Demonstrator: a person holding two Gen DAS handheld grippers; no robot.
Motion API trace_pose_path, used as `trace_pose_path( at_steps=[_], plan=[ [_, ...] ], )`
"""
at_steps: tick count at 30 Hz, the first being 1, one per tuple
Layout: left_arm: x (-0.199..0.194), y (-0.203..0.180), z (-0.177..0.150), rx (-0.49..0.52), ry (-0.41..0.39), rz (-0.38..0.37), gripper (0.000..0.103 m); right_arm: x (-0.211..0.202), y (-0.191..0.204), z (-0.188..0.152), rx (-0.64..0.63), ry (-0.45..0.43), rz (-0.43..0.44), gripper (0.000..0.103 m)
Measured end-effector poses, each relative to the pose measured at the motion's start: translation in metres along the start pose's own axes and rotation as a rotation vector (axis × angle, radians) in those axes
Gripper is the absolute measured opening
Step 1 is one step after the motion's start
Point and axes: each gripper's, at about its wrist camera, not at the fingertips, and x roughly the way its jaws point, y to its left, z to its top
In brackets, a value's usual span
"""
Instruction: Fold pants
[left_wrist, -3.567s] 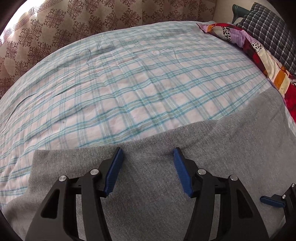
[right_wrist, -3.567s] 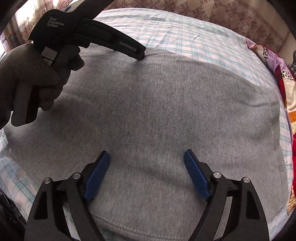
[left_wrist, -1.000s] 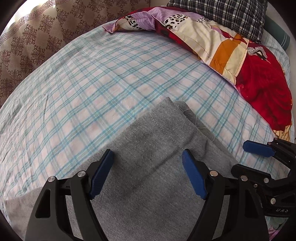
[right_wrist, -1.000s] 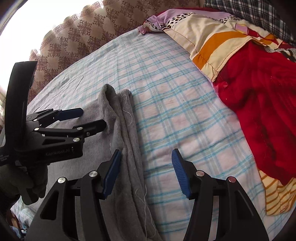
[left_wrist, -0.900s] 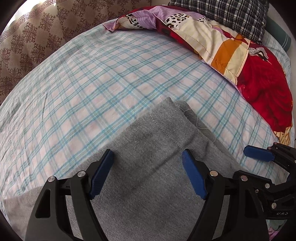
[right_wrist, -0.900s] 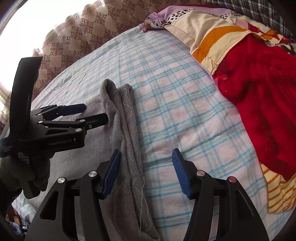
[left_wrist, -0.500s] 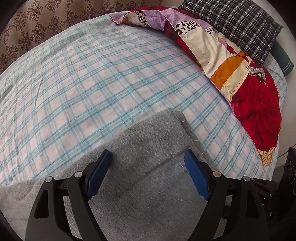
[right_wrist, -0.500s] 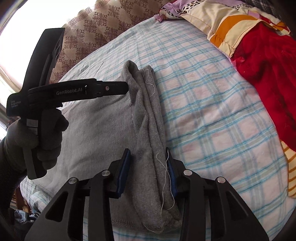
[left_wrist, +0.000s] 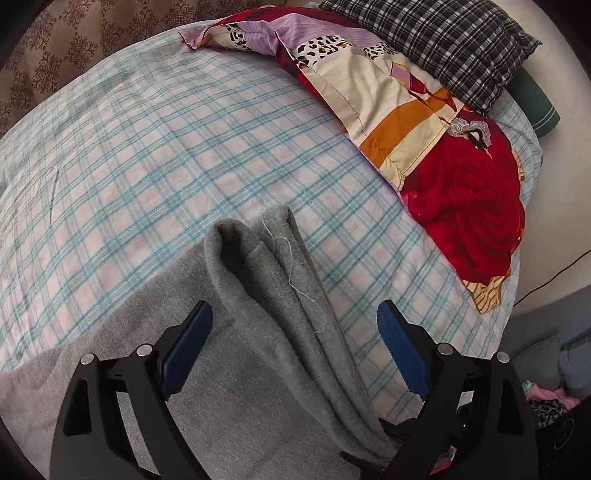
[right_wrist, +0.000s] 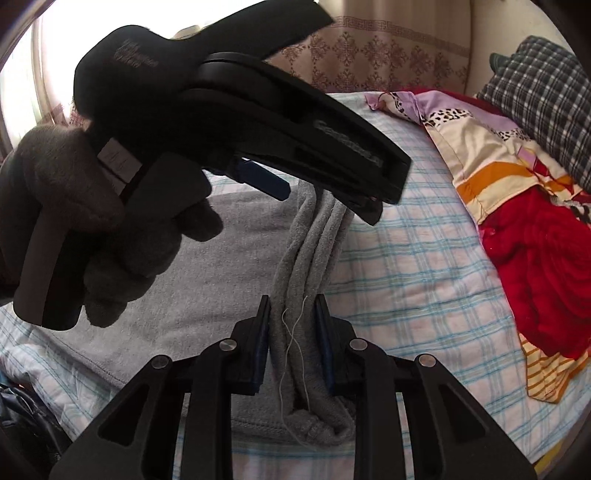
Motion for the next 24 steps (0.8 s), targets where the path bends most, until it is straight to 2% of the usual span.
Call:
trace_pose_path(
  at_steps=[4, 5, 6, 7, 9, 11, 12, 13, 14, 17, 21, 23, 24],
  plan=[
    [0.004, 0.004, -0.006, -0.018, 0.049, 0.023, 0.091, 0.0, 0.021, -0.002, -0.059, -0.007, -0.023, 0.023],
    [0.006, 0.006, -0.007, -0.027, 0.057, 0.034, 0.082, -0.001, 0.024, -0.003, -0.065, -0.007, -0.022, 0.023],
    [0.007, 0.009, -0.009, -0.035, 0.068, 0.04, 0.064, -0.001, 0.026, -0.004, -0.07, -0.005, -0.019, 0.023],
    [0.009, 0.012, -0.011, -0.048, 0.082, 0.042, 0.056, -0.001, 0.028, -0.006, -0.076, -0.003, -0.02, 0.023],
    [0.011, 0.022, -0.015, -0.087, 0.094, 0.032, 0.023, -0.002, 0.028, -0.006, -0.078, -0.002, -0.018, 0.023],
    [0.007, 0.032, -0.019, -0.119, 0.083, 0.01, 0.018, -0.006, 0.02, -0.004, -0.046, -0.01, 0.012, 0.026],
    [0.005, 0.036, -0.022, -0.133, 0.075, -0.008, 0.017, -0.011, 0.014, -0.004, -0.018, -0.017, 0.048, 0.032],
    [0.002, 0.04, -0.024, -0.146, 0.069, -0.023, 0.017, -0.016, 0.008, -0.003, 0.012, -0.029, 0.087, 0.057],
    [-0.001, 0.045, -0.027, -0.16, 0.065, -0.035, 0.016, -0.023, 0.0, -0.004, 0.04, -0.044, 0.119, 0.074],
    [-0.008, 0.055, -0.033, -0.192, 0.061, -0.053, 0.016, -0.034, -0.024, -0.011, 0.109, -0.032, 0.164, 0.076],
    [-0.015, 0.063, -0.036, -0.218, 0.054, -0.073, 0.016, -0.035, -0.043, -0.028, 0.197, 0.041, 0.231, 0.077],
    [-0.019, 0.064, -0.037, -0.218, 0.049, -0.075, 0.016, -0.036, -0.038, -0.033, 0.178, 0.061, 0.231, 0.077],
    [-0.019, 0.063, -0.036, -0.221, 0.047, -0.075, 0.016, -0.037, -0.031, -0.035, 0.143, 0.063, 0.201, 0.077]
  ],
)
